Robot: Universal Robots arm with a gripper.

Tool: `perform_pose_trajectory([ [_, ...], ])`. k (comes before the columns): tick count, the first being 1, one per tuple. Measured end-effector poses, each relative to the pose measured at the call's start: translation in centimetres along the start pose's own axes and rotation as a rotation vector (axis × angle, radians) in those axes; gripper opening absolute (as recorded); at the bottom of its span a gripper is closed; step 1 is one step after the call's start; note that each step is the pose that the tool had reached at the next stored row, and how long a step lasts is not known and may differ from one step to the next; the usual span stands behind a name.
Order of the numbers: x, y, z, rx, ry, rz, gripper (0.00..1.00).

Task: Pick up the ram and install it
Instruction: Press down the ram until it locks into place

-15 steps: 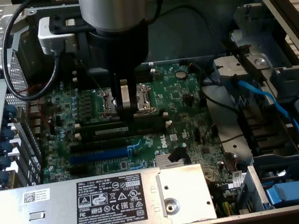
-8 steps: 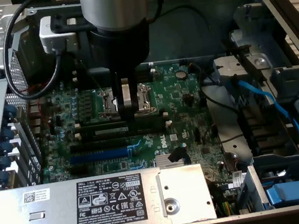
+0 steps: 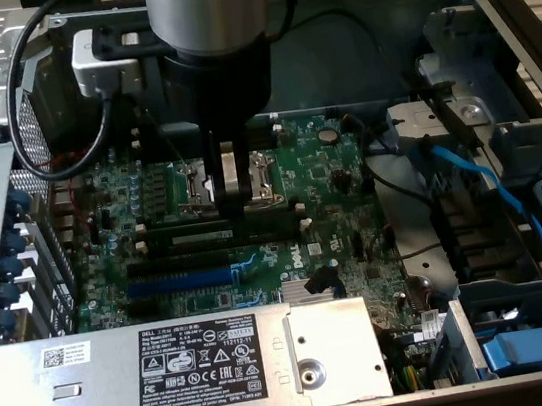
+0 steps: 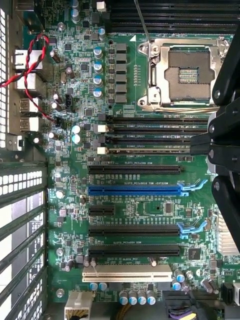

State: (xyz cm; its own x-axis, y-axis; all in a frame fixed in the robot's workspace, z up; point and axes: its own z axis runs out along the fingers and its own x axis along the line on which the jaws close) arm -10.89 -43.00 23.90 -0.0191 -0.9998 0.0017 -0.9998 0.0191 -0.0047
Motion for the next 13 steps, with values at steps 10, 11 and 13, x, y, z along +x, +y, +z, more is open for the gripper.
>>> perform_pose_trajectory([
  [10, 0.0, 0.0, 0.14, -0.0012, -0.0001, -0.004, 0.1],
  [11, 0.0, 0.0, 0.17, -0.0017, -0.0001, -0.005, 0.1],
  [13, 0.0, -0.01, 0.19, -0.0022, -0.0001, -0.006, 0.1],
])
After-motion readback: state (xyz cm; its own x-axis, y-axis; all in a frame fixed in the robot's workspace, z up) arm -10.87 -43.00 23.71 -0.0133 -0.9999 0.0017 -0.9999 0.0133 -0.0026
